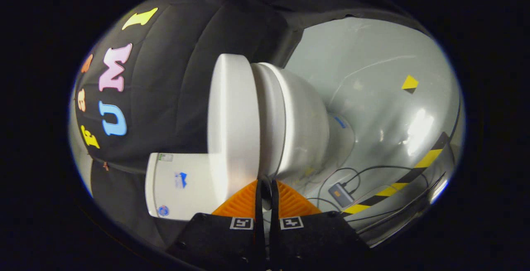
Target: Open the toilet lid.
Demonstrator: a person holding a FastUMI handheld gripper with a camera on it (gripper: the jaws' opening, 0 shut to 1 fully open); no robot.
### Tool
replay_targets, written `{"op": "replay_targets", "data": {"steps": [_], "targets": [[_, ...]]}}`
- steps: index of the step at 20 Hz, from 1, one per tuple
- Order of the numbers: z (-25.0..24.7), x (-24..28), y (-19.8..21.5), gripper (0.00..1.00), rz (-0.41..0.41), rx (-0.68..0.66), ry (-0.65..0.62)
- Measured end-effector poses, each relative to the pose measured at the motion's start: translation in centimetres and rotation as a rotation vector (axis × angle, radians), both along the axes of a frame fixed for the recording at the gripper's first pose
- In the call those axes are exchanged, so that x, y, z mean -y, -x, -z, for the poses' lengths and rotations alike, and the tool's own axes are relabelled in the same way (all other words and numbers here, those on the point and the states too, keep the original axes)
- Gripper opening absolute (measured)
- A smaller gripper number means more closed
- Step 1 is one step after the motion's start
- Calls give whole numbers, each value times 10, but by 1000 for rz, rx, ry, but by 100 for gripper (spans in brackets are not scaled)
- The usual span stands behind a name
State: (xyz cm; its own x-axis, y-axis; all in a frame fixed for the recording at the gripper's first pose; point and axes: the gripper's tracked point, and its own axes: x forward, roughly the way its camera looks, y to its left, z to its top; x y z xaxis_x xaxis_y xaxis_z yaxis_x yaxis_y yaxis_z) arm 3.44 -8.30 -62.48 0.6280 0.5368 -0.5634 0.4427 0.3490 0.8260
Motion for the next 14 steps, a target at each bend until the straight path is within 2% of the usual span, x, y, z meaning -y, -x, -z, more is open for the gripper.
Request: {"op": "replay_targets", "data": {"steps": [3,8,14], "targets": [[-6,-2,-1,8,10,41,-65],[-24,-5,-4,6,4,93,-13],[-63,-11,-11,6,17,165,201]]}}
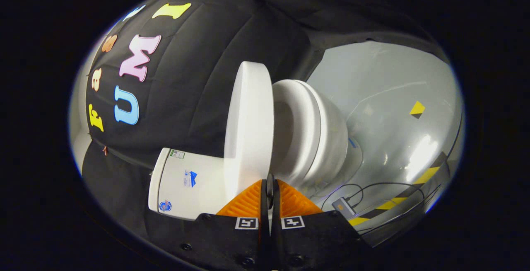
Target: Open the toilet lid.
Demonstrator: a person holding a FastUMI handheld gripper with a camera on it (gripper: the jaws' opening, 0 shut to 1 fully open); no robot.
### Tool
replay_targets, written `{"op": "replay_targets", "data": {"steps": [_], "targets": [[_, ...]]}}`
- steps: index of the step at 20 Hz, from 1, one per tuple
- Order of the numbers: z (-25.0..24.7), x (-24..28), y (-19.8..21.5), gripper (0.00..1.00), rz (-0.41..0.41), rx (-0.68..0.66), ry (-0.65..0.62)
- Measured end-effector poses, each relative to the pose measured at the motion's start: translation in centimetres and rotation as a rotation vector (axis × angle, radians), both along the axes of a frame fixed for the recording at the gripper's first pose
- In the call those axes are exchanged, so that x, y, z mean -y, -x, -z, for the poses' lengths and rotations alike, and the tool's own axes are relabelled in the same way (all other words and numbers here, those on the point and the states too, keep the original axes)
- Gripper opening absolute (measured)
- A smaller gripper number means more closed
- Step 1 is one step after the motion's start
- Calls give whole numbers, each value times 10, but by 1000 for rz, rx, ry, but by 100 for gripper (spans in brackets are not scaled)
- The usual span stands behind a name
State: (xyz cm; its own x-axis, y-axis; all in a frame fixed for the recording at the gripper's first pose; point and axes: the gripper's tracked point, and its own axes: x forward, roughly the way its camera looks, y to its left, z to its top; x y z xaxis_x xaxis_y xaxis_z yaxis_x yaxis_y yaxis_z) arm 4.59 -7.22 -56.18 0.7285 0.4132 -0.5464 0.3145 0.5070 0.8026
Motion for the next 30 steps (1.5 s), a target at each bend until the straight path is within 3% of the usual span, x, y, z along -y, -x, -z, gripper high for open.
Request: {"op": "replay_targets", "data": {"steps": [5,11,16,22,30], "targets": [[-42,-17,-6,6,26,77,38],[-87,-43,-16,6,9,124,228],[-110,-53,-27,6,8,107,459],[-125,-66,-17,6,6,129,493],[-154,-89,-17,6,-46,188,664]]}}
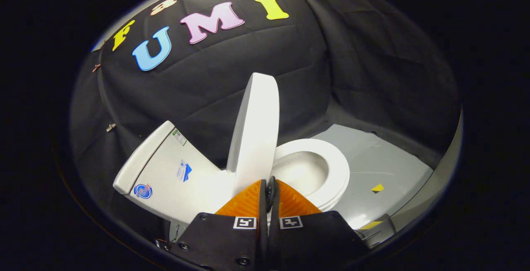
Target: Open the toilet lid.
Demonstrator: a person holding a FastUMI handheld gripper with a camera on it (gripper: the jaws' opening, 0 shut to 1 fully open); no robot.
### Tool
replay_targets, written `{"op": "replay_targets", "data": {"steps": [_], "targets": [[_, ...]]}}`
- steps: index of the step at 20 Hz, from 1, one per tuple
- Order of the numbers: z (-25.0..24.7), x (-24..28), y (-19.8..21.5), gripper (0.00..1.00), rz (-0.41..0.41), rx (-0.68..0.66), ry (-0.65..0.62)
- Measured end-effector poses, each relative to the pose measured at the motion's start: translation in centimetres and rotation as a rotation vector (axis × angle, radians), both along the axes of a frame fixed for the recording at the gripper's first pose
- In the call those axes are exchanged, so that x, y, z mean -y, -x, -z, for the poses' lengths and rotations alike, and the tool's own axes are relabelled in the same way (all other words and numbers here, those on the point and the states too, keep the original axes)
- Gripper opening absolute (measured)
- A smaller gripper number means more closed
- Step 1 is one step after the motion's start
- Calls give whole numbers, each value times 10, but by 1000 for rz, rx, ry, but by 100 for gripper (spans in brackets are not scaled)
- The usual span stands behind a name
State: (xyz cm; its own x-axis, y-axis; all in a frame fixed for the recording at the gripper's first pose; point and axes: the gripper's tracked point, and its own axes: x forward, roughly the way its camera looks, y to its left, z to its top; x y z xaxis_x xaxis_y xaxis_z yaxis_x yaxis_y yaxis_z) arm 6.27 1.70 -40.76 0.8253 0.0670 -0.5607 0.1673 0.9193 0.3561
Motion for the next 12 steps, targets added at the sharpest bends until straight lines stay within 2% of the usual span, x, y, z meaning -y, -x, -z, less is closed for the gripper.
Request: {"op": "replay_targets", "data": {"steps": [12], "targets": [[-43,-63,1,6,-63,80,175]]}}
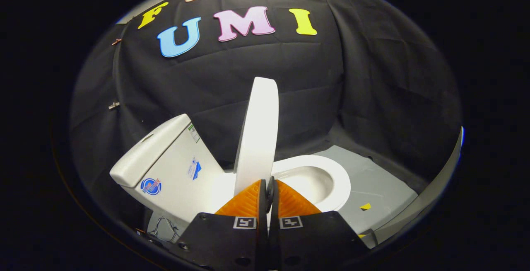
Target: Open the toilet lid.
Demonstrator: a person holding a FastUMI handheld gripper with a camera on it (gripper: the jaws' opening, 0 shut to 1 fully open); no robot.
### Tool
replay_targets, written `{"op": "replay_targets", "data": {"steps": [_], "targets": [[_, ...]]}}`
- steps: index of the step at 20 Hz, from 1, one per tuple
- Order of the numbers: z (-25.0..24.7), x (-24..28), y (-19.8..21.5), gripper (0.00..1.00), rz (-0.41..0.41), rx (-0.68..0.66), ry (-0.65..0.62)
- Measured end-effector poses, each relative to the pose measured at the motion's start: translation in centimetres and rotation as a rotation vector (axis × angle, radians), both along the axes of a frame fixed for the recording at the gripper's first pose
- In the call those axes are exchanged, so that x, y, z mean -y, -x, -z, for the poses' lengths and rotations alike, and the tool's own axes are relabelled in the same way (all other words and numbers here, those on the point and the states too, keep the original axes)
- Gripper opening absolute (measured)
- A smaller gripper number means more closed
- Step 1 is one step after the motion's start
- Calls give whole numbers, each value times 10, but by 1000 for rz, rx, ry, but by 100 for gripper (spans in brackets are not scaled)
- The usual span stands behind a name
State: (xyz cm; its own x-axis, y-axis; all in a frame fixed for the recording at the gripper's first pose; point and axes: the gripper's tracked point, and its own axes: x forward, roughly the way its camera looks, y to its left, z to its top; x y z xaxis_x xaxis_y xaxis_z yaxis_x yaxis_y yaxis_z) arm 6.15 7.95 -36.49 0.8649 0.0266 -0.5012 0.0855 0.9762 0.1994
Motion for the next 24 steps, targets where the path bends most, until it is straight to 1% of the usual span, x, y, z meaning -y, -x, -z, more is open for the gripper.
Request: {"op": "replay_targets", "data": {"steps": [8,11,14,18,23,24], "targets": [[-25,-59,2,6,-61,83,150],[-29,-77,4,6,-56,124,211],[-34,-98,4,6,-70,172,264],[-36,-117,5,6,-52,200,291],[-37,-147,8,5,-87,234,346],[-39,-151,11,7,-91,239,345]]}}
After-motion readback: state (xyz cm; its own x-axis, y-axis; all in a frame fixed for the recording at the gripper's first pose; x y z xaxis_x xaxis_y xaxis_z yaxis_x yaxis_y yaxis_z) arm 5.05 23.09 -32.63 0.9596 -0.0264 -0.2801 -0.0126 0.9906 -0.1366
